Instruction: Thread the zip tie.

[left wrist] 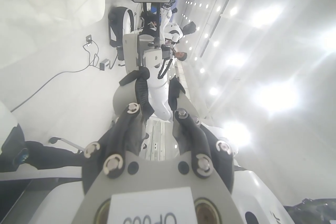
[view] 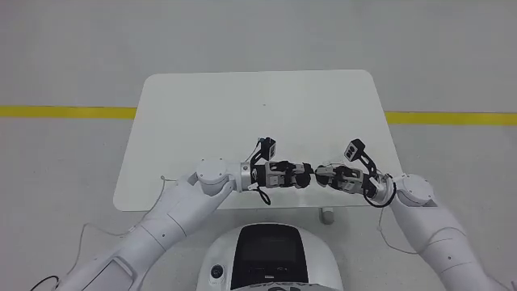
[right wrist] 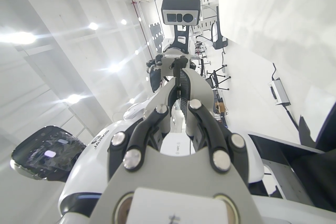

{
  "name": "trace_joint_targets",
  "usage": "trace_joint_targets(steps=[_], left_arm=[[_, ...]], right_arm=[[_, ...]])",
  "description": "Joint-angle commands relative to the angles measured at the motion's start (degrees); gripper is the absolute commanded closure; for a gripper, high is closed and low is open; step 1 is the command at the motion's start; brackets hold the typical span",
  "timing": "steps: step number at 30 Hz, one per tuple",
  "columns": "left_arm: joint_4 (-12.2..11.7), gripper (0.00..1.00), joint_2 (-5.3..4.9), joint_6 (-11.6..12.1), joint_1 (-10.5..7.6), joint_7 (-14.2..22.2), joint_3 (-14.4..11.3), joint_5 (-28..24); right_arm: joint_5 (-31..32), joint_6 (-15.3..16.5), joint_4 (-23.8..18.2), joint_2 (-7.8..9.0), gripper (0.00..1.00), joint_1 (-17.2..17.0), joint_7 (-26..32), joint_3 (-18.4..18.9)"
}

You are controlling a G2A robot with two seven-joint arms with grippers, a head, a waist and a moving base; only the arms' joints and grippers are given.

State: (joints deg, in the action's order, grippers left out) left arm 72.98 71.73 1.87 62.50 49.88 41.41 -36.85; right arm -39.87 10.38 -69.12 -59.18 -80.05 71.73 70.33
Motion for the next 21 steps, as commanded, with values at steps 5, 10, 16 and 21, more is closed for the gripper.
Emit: trace_joint_targets(steps=[5, 10, 16, 21], left_arm=[[-0.08, 0.87, 0.07, -0.46, -0.3, -0.22, -0.63, 1.1], [-0.08, 0.88, 0.14, -0.79, -0.56, -0.82, -1.0, 1.8], [-0.23, 0.89, 0.21, -0.86, -0.68, -1.12, -1.23, 1.9], [-0.41, 0.9, 0.27, -0.92, -0.79, -1.21, -1.42, 1.92]], right_arm=[[0.27, 0.22, -0.25, -0.05, 1.0, -0.16, 0.19, -0.2], [-0.01, 0.55, -0.26, -0.1, 1.0, -0.16, 0.58, -0.26], [-0.96, 0.88, -0.11, -0.13, 1.0, -0.15, 1.58, -0.01], [-0.92, 0.77, 0.01, -0.17, 1.0, -0.01, 1.72, -0.09]])
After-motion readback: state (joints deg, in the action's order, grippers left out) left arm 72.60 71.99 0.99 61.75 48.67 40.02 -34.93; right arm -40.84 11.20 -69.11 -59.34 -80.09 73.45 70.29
